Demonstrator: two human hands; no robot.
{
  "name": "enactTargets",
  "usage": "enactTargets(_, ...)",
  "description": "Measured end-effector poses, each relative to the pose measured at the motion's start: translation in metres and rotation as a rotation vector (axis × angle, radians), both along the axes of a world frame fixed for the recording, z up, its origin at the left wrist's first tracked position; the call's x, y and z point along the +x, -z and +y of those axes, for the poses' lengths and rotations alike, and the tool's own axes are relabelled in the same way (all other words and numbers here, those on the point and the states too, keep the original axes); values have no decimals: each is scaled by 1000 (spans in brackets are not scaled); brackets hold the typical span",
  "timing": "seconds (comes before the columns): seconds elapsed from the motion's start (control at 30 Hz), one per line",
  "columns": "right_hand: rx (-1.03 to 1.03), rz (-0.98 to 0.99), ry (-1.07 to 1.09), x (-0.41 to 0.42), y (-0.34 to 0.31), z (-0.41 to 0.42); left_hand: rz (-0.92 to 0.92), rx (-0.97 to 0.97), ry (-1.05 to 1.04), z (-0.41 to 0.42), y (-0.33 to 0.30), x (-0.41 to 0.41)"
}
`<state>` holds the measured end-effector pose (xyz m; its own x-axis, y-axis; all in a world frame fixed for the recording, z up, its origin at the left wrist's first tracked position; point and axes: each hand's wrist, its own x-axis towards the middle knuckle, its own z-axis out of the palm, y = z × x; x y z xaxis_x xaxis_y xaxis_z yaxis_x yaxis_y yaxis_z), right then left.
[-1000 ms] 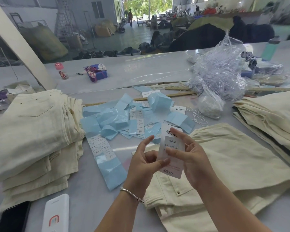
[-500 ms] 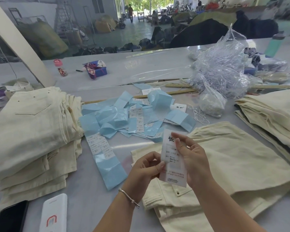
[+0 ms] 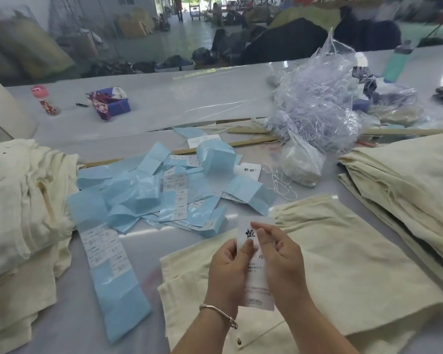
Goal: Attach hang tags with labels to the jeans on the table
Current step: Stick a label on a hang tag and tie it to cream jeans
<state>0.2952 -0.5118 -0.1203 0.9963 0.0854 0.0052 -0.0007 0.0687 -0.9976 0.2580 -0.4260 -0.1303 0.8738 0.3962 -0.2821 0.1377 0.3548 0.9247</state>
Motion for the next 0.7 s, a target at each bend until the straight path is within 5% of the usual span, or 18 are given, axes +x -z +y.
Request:
enactTargets(0.13, 16, 68, 38, 37, 14, -8, 12, 295, -129, -14, 14, 43)
enactTargets(0.27, -11, 49, -3, 78, 31, -14, 71, 200, -162, -14, 24, 79)
enactTargets(0.5, -767, -152, 53, 222, 72, -28, 127, 118, -248, 17, 36, 112)
enactTargets(0.7, -1218, -206, -230, 296, 89, -1, 146, 77, -210, 24, 40, 107)
